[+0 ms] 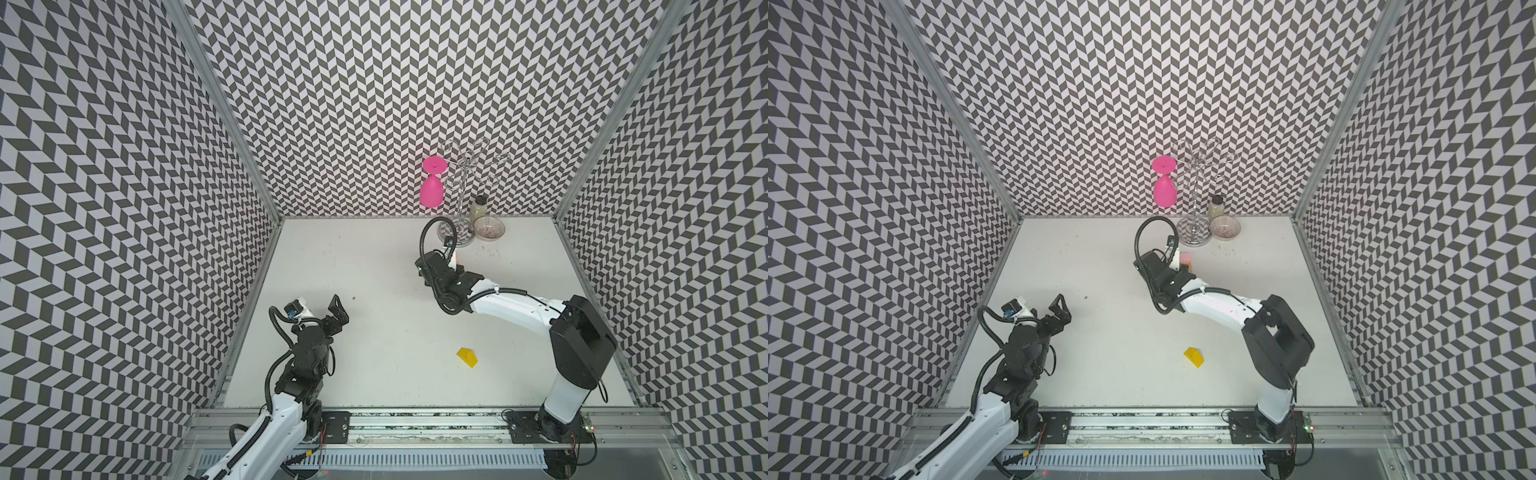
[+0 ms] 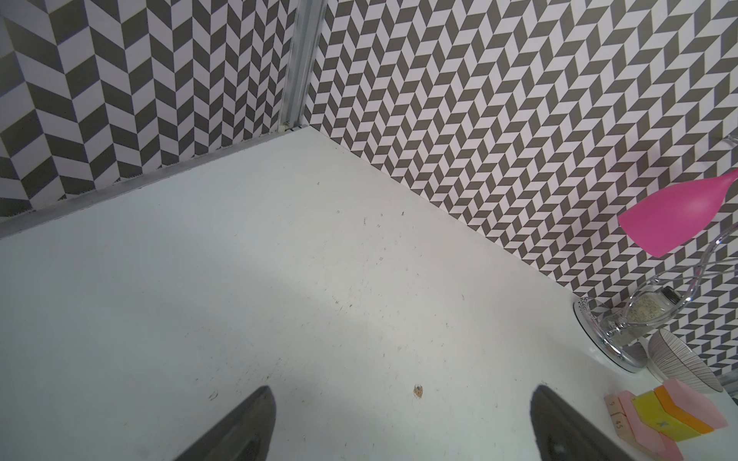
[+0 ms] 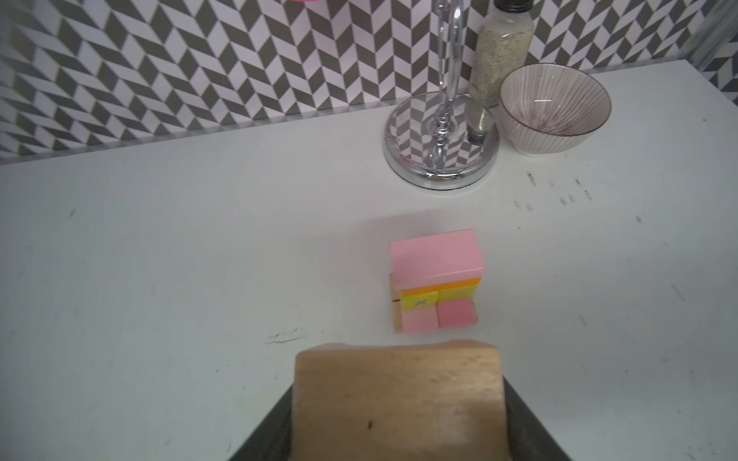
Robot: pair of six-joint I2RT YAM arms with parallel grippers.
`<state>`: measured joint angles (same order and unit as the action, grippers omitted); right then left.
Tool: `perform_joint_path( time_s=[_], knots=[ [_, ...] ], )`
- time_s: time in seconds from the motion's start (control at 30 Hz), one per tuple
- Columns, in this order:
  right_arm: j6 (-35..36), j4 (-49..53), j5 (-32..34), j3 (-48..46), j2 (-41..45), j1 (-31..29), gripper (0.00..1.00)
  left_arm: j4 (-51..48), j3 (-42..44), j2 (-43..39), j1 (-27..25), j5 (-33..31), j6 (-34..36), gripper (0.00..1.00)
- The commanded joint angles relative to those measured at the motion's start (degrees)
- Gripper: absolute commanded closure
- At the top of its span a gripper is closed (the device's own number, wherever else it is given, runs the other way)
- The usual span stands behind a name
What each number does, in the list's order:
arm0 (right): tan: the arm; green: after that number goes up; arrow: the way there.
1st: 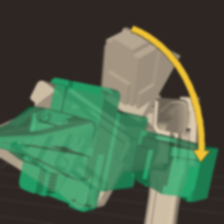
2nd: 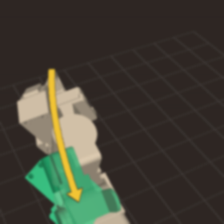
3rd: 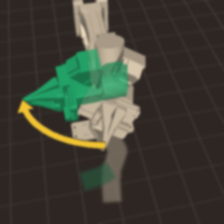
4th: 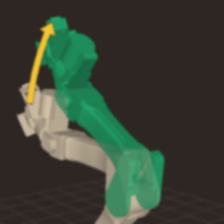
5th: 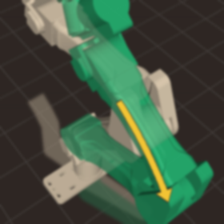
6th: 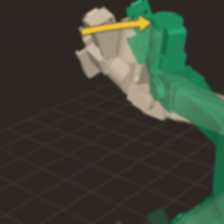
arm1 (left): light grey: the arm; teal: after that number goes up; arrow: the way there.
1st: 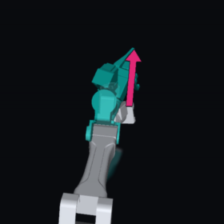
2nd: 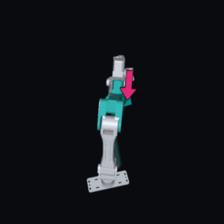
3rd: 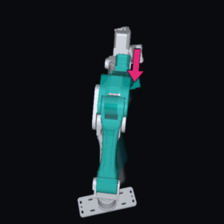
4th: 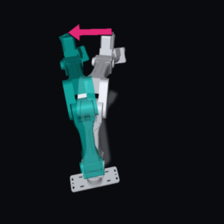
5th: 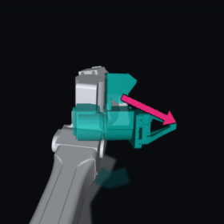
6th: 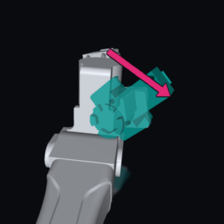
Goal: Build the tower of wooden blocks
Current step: 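Carry the arch block with the right gripper over the tower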
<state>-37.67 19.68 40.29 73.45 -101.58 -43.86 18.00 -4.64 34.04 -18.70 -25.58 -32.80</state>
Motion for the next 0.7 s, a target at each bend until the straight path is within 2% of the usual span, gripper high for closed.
perform_joint_path(
  time_s=[0.0,0.37,0.67],
  knots=[
    [3.3,-0.9,-3.0,0.1,2.5,2.2,0.76,1.3,0.5,-0.5,0.3,0.2,0.2,0.00],
    [11.2,-3.9,-9.5,3.2,-0.7,7.4,0.76,1.6,0.5,-0.4,0.3,0.5,0.5,0.00],
    [12.1,-3.3,-8.8,6.5,-3.4,8.6,0.76,1.8,0.5,-0.2,0.3,0.6,0.5,0.00]
  ],
)
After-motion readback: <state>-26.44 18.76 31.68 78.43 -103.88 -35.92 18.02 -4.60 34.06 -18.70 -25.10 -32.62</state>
